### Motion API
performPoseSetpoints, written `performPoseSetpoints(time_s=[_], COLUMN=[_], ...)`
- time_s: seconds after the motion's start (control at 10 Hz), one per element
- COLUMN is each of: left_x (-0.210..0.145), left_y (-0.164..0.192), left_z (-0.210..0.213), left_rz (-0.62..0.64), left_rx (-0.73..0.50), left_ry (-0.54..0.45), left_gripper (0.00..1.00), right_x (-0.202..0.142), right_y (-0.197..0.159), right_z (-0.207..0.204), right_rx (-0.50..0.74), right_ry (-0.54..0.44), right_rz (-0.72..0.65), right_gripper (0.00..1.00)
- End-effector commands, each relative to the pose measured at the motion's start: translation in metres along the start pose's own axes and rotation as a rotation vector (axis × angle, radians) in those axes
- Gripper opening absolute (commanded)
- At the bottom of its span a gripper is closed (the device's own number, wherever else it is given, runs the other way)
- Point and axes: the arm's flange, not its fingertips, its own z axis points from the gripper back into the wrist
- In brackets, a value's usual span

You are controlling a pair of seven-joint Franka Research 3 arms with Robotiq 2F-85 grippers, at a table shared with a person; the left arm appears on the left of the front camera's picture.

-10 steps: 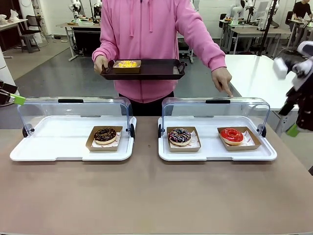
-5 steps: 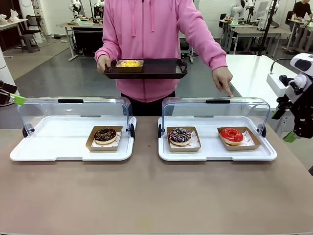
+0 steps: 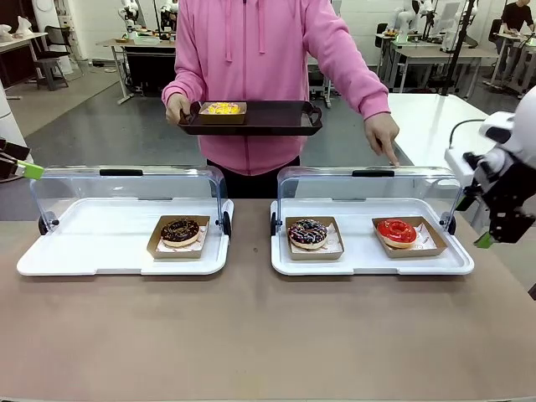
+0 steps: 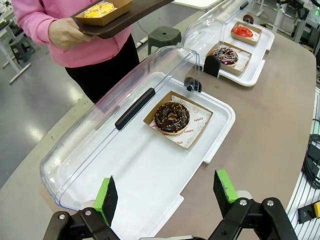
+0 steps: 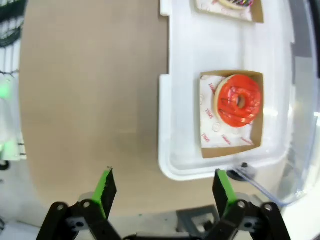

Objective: Provide the desired donut to the person.
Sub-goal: Pick up and lift the Paper togo box containing the Donut pointed at by the person.

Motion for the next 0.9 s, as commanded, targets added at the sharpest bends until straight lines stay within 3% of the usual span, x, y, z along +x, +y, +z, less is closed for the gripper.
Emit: performPoseSetpoints(time_s=[0.0, 0.4, 0.8], left_x=[0.000, 0.000, 0.000], left_y=[0.001, 0.001, 0.001], left_z=[-0.001, -0.001, -0.001], left_rz=[0.003, 0.003, 0.003], left_rx=[0.000, 0.000, 0.000], left_ry=[-0.011, -0.011, -0.011], left_gripper=[1.00, 1.00, 1.00], right_x=[-0.005, -0.013, -0.030], right_y=[-0.023, -0.056, -0.075], right_z=[-0.038, -0.089, -0.112], right_rx=[-0.015, 0.048, 0.104], right_ry=[-0.022, -0.047, -0.025], right_rz=[0.069, 0.091, 0.081], right_gripper=[1.00, 1.00, 1.00])
